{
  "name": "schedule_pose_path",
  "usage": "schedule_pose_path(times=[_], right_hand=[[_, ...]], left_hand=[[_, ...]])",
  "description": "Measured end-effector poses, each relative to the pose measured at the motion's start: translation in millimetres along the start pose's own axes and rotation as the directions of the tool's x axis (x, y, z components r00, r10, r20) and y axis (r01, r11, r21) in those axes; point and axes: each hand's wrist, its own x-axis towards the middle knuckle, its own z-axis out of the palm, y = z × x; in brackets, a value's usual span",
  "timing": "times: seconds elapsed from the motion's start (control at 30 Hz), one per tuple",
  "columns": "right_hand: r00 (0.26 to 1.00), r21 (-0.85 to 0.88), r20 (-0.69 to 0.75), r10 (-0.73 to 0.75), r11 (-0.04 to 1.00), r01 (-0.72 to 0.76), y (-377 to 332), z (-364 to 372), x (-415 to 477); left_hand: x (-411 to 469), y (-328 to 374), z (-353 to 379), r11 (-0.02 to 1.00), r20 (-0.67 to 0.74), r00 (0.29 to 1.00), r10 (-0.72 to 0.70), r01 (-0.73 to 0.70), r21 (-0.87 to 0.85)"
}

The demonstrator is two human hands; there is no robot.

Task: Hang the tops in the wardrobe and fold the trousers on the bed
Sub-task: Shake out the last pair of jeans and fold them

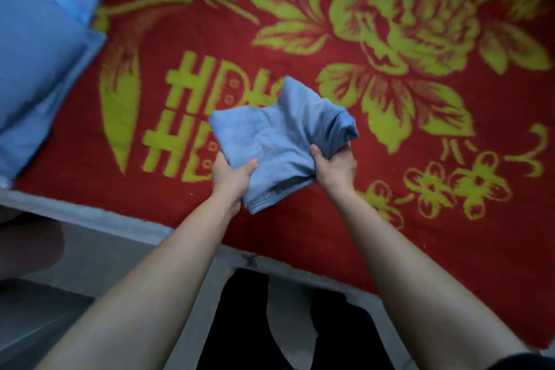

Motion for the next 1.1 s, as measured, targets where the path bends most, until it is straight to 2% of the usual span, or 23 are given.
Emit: schedule_pose_path(times=[0.13, 0.27, 0.3, 0.37, 0.43, 0.5, 0.57, 0.63, 0.7, 0.8, 0.97, 1.03, 1.1], right_hand=[[0.986, 0.099, 0.013, -0.169, 0.981, 0.167, -68, -36, -41], [0.951, 0.272, 0.068, -0.302, 0.923, 0.273, -121, -70, -83], [0.949, 0.342, 0.108, -0.296, 0.908, 0.244, -129, -74, -89], [0.938, 0.535, 0.266, -0.222, 0.844, 0.048, -149, -83, -108], [0.882, 0.582, 0.429, -0.194, 0.806, -0.106, -164, -88, -134], [0.824, 0.563, 0.496, -0.275, 0.824, -0.064, -174, -90, -165], [0.752, 0.521, 0.520, -0.406, 0.848, 0.098, -180, -88, -200], [0.635, 0.479, 0.573, -0.518, 0.840, 0.253, -185, -79, -238], [0.524, 0.461, 0.615, -0.589, 0.808, 0.368, -190, -69, -279], [0.395, 0.431, 0.622, -0.676, 0.717, 0.548, -195, -52, -348], [0.157, 0.503, 0.579, -0.800, 0.502, 0.703, -206, -11, -498], [0.069, 0.561, 0.541, -0.838, 0.421, 0.713, -211, 7, -574], [-0.029, 0.630, 0.496, -0.868, 0.336, 0.700, -216, 26, -656]], left_hand=[[-49, 69, -32, 0.986, -0.105, 0.981, 0.164, -0.164, 0.015], [-116, 112, -64, 0.952, -0.259, 0.920, 0.294, -0.305, -0.002], [-132, 118, -73, 0.944, -0.307, 0.898, 0.314, -0.331, -0.004], [-166, 126, -94, 0.926, -0.403, 0.847, 0.346, -0.377, 0.001], [-198, 130, -117, 0.911, -0.475, 0.799, 0.369, -0.411, 0.017], [-231, 130, -143, 0.912, -0.543, 0.761, 0.357, -0.408, 0.027], [-261, 125, -173, 0.915, -0.614, 0.715, 0.334, -0.401, 0.031], [-290, 119, -205, 0.916, -0.669, 0.672, 0.318, -0.399, 0.035], [-321, 112, -239, 0.916, -0.719, 0.632, 0.289, -0.401, 0.016], [-368, 96, -294, 0.910, -0.786, 0.562, 0.258, -0.414, 0.003], [-452, 64, -423, 0.880, -0.859, 0.445, 0.255, -0.475, 0.015], [-496, 51, -489, 0.864, -0.881, 0.392, 0.267, -0.501, 0.039], [-544, 40, -558, 0.840, -0.905, 0.305, 0.296, -0.534, 0.095]])
